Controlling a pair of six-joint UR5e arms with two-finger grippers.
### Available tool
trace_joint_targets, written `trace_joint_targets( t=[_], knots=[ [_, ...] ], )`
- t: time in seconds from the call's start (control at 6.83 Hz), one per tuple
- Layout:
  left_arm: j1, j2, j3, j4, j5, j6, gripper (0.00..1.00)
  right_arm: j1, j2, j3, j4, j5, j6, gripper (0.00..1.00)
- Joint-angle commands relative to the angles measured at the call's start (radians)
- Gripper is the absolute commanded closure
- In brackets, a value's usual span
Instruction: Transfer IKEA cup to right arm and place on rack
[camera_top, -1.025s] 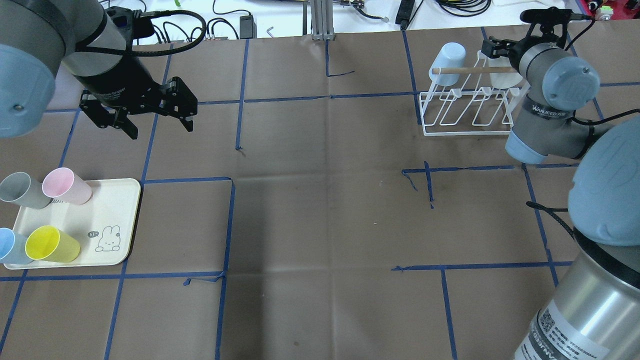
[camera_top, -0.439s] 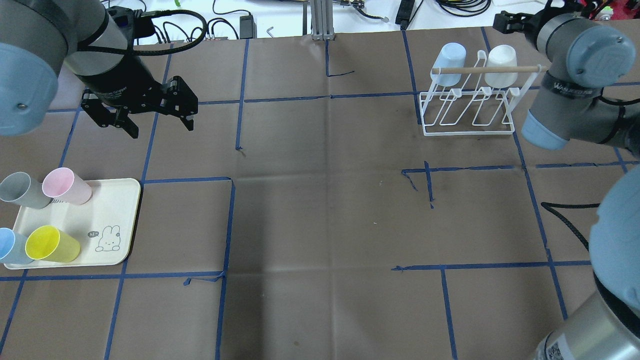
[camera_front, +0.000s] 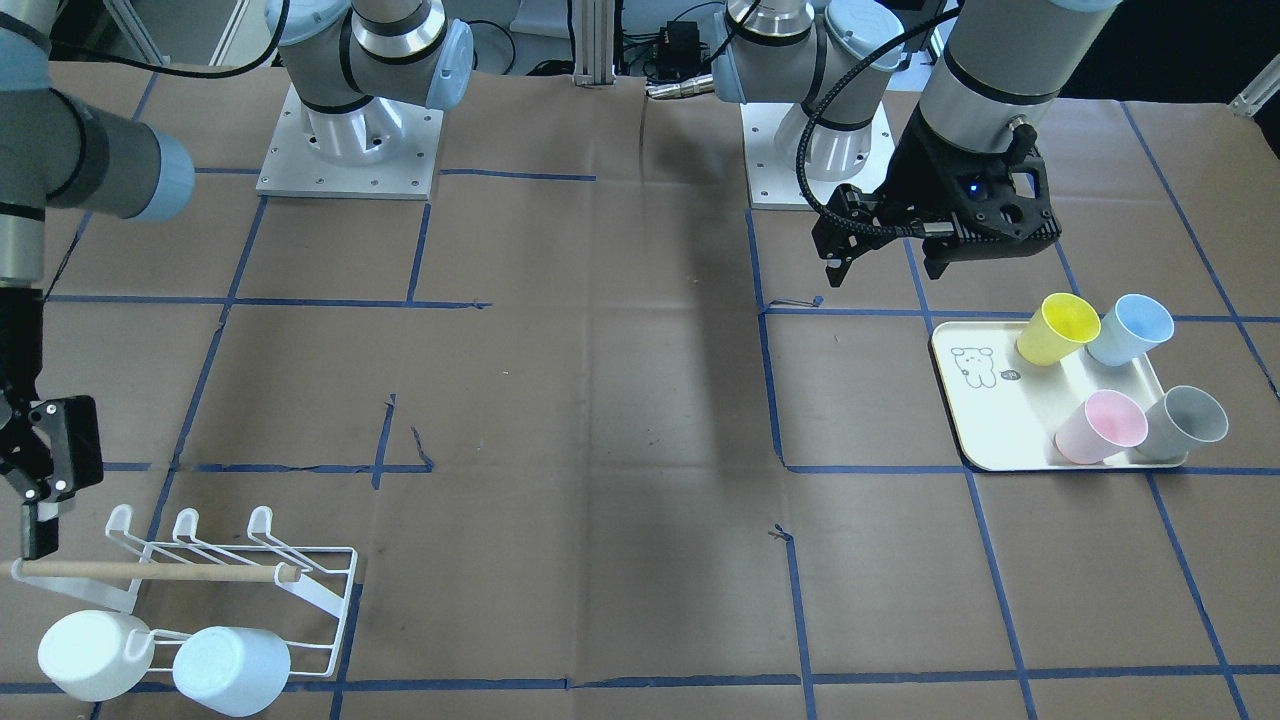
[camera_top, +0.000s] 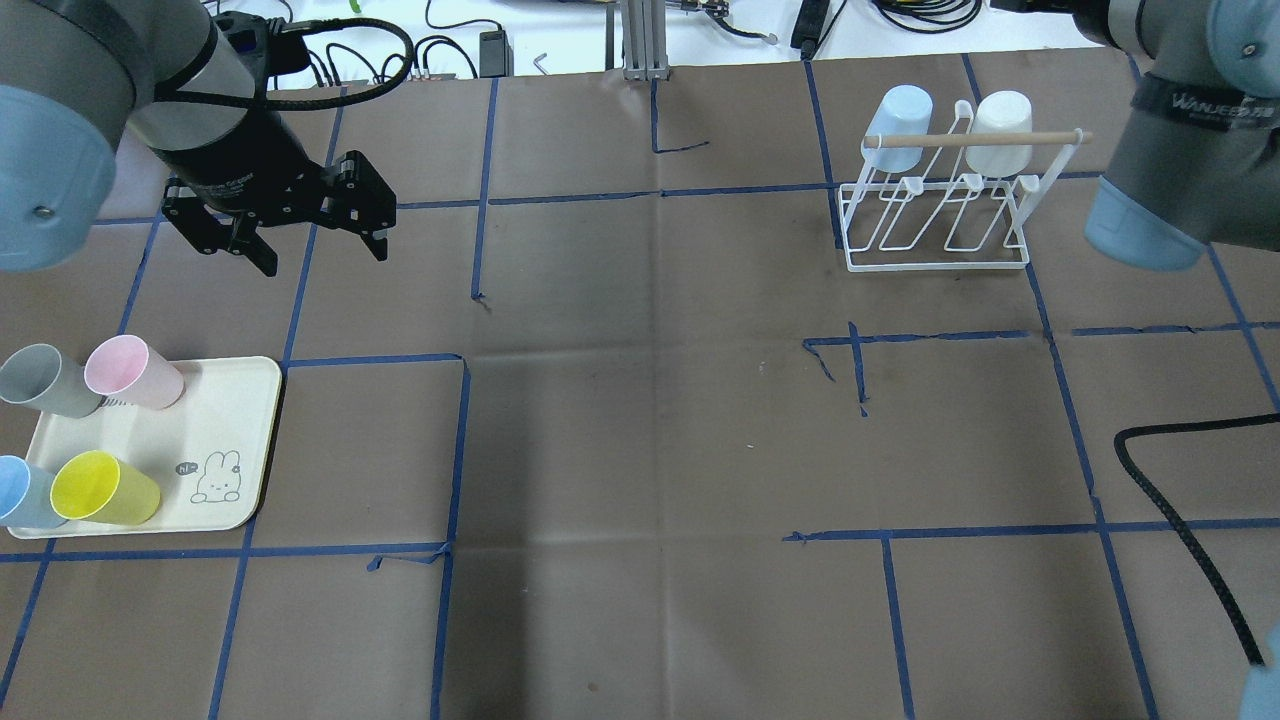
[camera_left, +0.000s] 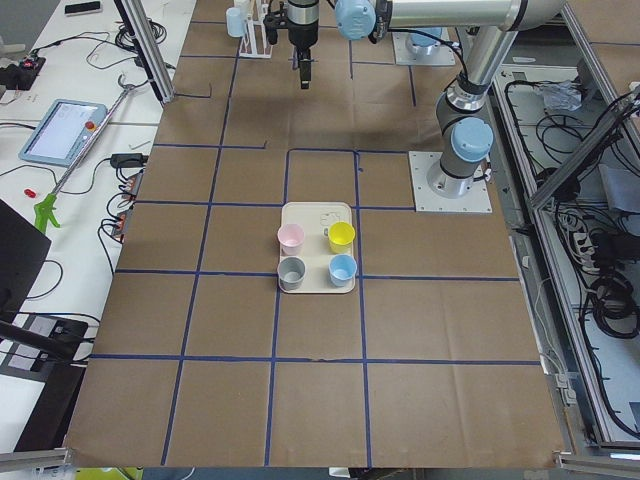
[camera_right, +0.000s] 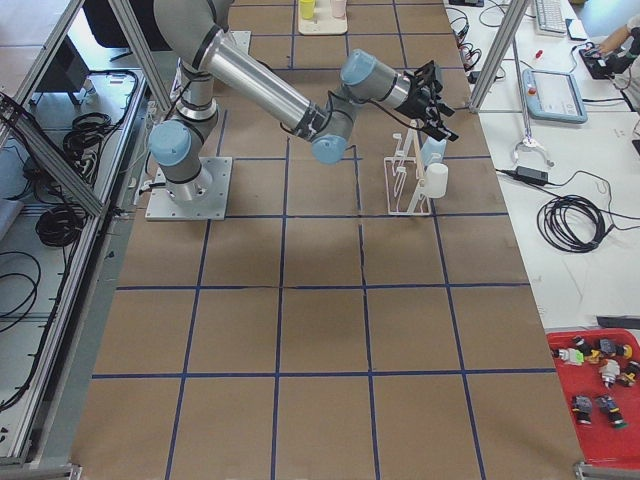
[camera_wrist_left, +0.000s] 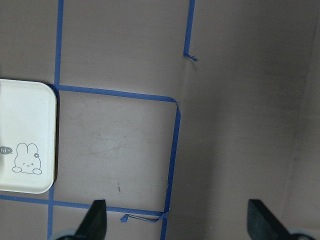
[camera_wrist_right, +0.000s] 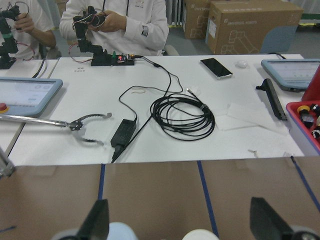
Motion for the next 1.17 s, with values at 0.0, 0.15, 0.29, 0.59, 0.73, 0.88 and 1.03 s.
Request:
trace_joint_targets(
  t=[0.0, 0.15, 0.29, 0.59, 0.73, 0.88, 1.03],
  knots=[
    [0.0, 0.0, 0.0, 0.0, 0.0, 0.0, 0.0, 0.06, -0.119, 0.001, 0.348, -0.004, -0.007, 0.0],
    [0.0, 0.0, 0.0, 0.0, 0.0, 0.0, 0.0, 0.083, -0.17, -0.002, 0.538, -0.006, -0.008, 0.0],
    [0.0, 0.002, 0.0, 0.0, 0.0, 0.0, 0.0, 0.095, -0.219, -0.023, 0.704, -0.005, -0.001, 0.0],
    [0.0, -0.002, 0.003, 0.001, 0.0, 0.0, 0.0, 0.126, -0.268, -0.065, 1.037, -0.068, 0.035, 0.0],
    [0.0, -0.002, 0.003, 0.001, 0.0, 0.0, 0.0, 0.175, -0.281, -0.065, 1.1, -0.105, 0.038, 0.0],
    [0.0, -0.002, 0.003, 0.001, 0.0, 0.0, 0.0, 0.238, -0.291, -0.066, 1.157, -0.144, 0.064, 0.0],
    [0.0, -0.002, 0.003, 0.001, 0.0, 0.0, 0.0, 0.282, -0.294, -0.066, 1.196, -0.144, 0.085, 0.0]
  ],
)
